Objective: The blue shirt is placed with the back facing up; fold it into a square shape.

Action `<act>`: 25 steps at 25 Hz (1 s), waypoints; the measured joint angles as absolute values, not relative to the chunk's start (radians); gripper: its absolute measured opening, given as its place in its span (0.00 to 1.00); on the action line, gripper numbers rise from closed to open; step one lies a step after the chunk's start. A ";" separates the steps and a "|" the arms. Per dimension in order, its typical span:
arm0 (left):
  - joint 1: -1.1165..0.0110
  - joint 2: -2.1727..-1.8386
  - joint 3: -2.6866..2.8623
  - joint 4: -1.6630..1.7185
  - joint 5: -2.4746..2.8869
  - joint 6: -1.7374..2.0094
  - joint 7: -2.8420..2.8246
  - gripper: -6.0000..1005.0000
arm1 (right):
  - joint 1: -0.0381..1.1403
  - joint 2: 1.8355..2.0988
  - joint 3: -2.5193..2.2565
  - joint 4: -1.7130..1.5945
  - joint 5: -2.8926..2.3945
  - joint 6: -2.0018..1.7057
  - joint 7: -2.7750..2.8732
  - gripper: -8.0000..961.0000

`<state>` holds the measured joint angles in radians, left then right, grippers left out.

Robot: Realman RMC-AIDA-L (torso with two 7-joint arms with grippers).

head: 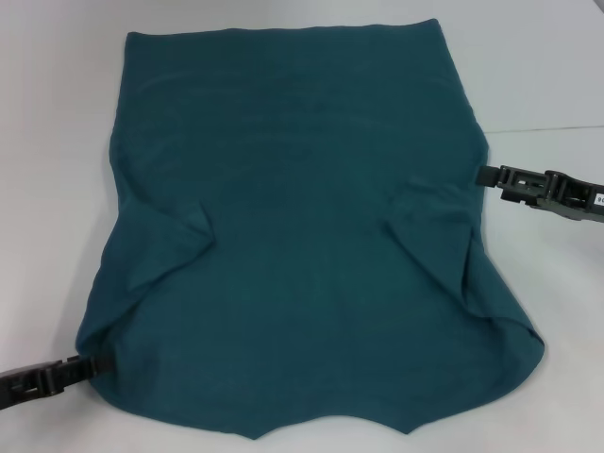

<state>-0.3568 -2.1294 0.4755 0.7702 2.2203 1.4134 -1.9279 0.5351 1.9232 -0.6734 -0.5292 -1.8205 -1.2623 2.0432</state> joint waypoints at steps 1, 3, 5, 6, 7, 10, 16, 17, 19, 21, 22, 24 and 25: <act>-0.360 -2.129 0.476 0.771 2.225 1.409 -1.930 0.72 | 0.535 1.923 -0.673 -0.529 -1.820 -1.262 2.043 0.91; -0.364 -2.130 0.476 0.771 2.228 1.402 -1.932 0.66 | 0.535 1.923 -0.672 -0.529 -1.819 -1.262 2.044 0.91; -0.365 -2.130 0.476 0.772 2.228 1.397 -1.933 0.57 | 0.535 1.923 -0.671 -0.529 -1.819 -1.262 2.044 0.91; -0.365 -2.130 0.477 0.772 2.228 1.394 -1.933 0.53 | 0.535 1.923 -0.670 -0.529 -1.819 -1.262 2.044 0.91; -0.366 -2.130 0.479 0.772 2.229 1.392 -1.935 0.49 | 0.535 1.924 -0.670 -0.529 -1.819 -1.262 2.044 0.91; -0.367 -2.131 0.492 0.772 2.229 1.389 -1.942 0.37 | 0.534 1.924 -0.670 -0.529 -1.819 -1.263 2.044 0.91; -0.367 -2.131 0.498 0.775 2.229 1.387 -1.947 0.12 | 0.530 1.925 -0.666 -0.528 -1.819 -1.264 2.043 0.91; -0.367 -2.131 0.499 0.776 2.229 1.387 -1.947 0.08 | 0.529 1.925 -0.664 -0.526 -1.819 -1.264 2.041 0.91; -0.366 -2.132 0.499 0.783 2.229 1.387 -1.947 0.03 | 0.525 1.926 -0.658 -0.522 -1.819 -1.265 2.039 0.91; -0.365 -2.132 0.498 0.786 2.229 1.386 -1.947 0.02 | 0.524 1.926 -0.657 -0.521 -1.819 -1.266 2.039 0.90; -0.364 -2.133 0.497 0.791 2.229 1.385 -1.947 0.02 | 0.521 1.926 -0.656 -0.521 -1.819 -1.268 2.039 0.90; -0.362 -2.135 0.494 0.800 2.229 1.382 -1.947 0.02 | 0.513 1.926 -0.656 -0.522 -1.821 -1.271 2.040 0.90; -0.361 -2.136 0.493 0.804 2.229 1.380 -1.947 0.02 | 0.509 1.926 -0.656 -0.524 -1.822 -1.276 2.042 0.90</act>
<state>-0.3606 -2.1362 0.4931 0.8043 2.2288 1.3802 -1.9466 0.5091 1.9262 -0.6562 -0.5238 -1.8220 -1.2757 2.0422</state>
